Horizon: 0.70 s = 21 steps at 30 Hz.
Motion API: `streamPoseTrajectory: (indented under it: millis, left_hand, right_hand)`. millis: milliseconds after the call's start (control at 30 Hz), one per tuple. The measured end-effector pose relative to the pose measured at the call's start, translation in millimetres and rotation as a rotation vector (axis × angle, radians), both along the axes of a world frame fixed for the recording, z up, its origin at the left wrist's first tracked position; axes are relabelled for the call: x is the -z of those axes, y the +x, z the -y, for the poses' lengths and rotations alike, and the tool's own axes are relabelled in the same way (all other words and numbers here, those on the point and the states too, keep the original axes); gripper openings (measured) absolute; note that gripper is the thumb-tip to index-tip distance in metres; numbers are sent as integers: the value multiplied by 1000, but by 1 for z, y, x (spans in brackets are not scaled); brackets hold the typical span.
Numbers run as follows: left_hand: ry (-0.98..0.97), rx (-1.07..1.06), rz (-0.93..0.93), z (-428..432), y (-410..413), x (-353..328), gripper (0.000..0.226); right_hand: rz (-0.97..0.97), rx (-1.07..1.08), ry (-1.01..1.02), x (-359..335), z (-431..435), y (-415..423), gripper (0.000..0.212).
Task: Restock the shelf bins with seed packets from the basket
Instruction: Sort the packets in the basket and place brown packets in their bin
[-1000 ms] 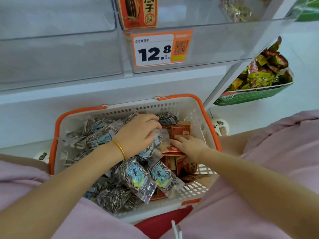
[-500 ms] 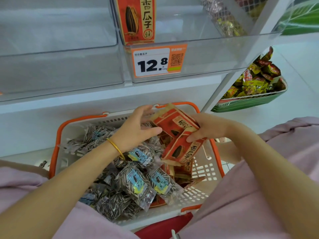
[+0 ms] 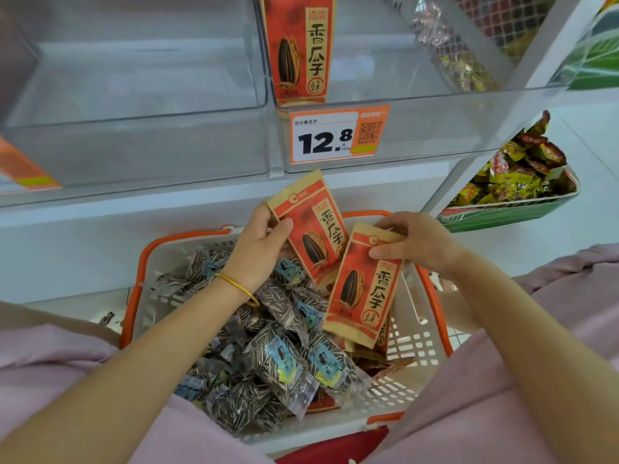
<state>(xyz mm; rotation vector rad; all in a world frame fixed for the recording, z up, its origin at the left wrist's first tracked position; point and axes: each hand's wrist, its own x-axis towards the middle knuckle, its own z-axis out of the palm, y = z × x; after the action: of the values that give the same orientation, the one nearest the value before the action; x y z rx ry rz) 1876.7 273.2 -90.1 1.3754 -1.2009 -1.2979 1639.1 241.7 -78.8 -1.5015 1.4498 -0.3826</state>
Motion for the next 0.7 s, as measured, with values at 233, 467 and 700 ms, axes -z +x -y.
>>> streamPoseTrajectory:
  millis: [233, 467, 700]
  left_hand:
    - [25, 208, 196, -9, -5, -2, 19]
    - [29, 409, 150, -24, -19, -22, 52]
    - [-209, 328, 139, -8, -26, -64, 57]
  right_hand:
    - [295, 36, -112, -20, -6, 16, 16]
    - [178, 61, -430, -28, -13, 35, 31]
    - [445, 38, -171, -63, -32, 19, 59]
